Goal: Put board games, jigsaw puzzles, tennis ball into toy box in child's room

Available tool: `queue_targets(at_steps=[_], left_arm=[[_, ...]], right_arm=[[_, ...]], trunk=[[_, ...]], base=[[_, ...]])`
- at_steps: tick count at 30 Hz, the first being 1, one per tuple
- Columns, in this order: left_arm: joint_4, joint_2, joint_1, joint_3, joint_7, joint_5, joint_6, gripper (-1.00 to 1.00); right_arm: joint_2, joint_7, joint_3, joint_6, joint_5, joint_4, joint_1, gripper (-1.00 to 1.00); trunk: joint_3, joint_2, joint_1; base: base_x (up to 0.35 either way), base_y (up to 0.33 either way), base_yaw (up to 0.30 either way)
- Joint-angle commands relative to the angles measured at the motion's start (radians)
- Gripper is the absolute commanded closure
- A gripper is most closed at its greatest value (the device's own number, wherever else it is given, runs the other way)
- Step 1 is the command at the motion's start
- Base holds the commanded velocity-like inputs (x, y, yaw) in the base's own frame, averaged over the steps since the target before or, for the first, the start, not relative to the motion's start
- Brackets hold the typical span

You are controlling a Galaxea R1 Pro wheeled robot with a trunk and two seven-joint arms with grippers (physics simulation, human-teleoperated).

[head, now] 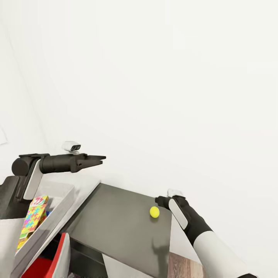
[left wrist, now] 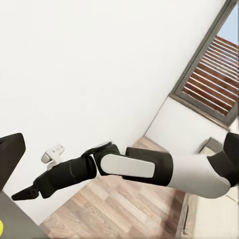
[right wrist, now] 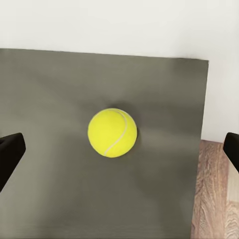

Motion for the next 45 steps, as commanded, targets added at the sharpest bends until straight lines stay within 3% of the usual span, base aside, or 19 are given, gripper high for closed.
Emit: queue_targets(at_steps=[1,5,11,40,45], left_arm=[[0.000,-0.004,-0.005,-0.018,0.001,0.003,0.009,-1.00],[-0.001,-0.007,-0.010,-0.052,0.001,0.003,0.002,-1.00],[-0.001,-0.009,-0.010,-0.066,-0.002,0.003,-0.007,-1.00],[0.000,-0.009,-0.003,-0.069,0.001,0.002,-0.010,-1.00],[-0.001,-0.009,-0.003,-0.061,-0.001,0.002,-0.009,-1.00]], right_arm=[[-0.001,-0.009,0.003,0.002,-0.011,-0.004,-0.001,-1.00],[-0.002,-0.007,0.003,0.001,-0.011,-0.008,0.000,-1.00],[-0.003,-0.006,0.003,0.001,-0.011,-0.011,-0.001,-1.00],[-0.004,-0.007,0.002,0.000,-0.010,-0.011,-0.014,-1.00],[-0.004,-0.006,0.003,0.004,-0.010,-0.003,-0.064,-1.00]], trunk=[[-0.004,-0.003,0.001],[-0.010,-0.003,0.001],[-0.020,-0.003,0.001],[-0.066,-0.003,0.001],[-0.074,-0.003,0.001]], base=[[0.000,0.000,0.000],[0.000,0.000,0.000],[0.000,0.000,0.000],[0.000,0.020,0.000],[0.000,0.000,0.000]])
